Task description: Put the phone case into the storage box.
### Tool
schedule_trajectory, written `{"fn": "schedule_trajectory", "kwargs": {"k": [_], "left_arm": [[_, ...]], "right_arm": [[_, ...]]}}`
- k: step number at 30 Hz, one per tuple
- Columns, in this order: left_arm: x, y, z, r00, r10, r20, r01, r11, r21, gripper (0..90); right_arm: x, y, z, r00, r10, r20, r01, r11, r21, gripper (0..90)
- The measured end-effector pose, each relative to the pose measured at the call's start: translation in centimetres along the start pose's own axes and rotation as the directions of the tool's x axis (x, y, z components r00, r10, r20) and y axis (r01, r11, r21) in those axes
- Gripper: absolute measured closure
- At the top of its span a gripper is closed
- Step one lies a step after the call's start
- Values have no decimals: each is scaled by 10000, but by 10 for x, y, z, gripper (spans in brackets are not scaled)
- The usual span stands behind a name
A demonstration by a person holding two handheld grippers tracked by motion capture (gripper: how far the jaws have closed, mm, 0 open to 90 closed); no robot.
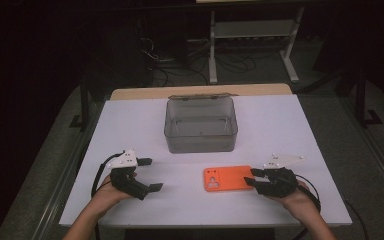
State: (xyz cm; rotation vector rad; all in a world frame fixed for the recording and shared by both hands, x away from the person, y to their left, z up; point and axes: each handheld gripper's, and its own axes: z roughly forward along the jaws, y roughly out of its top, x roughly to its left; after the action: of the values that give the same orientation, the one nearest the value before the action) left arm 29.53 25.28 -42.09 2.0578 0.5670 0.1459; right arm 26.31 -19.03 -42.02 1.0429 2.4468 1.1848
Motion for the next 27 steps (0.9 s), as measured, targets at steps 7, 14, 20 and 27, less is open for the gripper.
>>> {"fn": "schedule_trajectory", "kwargs": {"k": [7,14,20,27], "left_arm": [[0,0,1,10000,12,18,-12,10000,28,8],[-1,0,1,10000,40,27,-40,10000,45,8],[-1,1,1,10000,34,30,-34,10000,41,8],[-2,0,3,10000,53,42,-53,9999,107,8]], "right_arm": [[5,1,3,9975,-250,-662,269,9993,272,882],[16,3,12,9904,-581,-1253,652,9964,535,885],[27,8,22,9833,-799,-1633,902,9943,566,886],[40,18,42,9721,-1147,-2047,1329,9881,773,885]]}}
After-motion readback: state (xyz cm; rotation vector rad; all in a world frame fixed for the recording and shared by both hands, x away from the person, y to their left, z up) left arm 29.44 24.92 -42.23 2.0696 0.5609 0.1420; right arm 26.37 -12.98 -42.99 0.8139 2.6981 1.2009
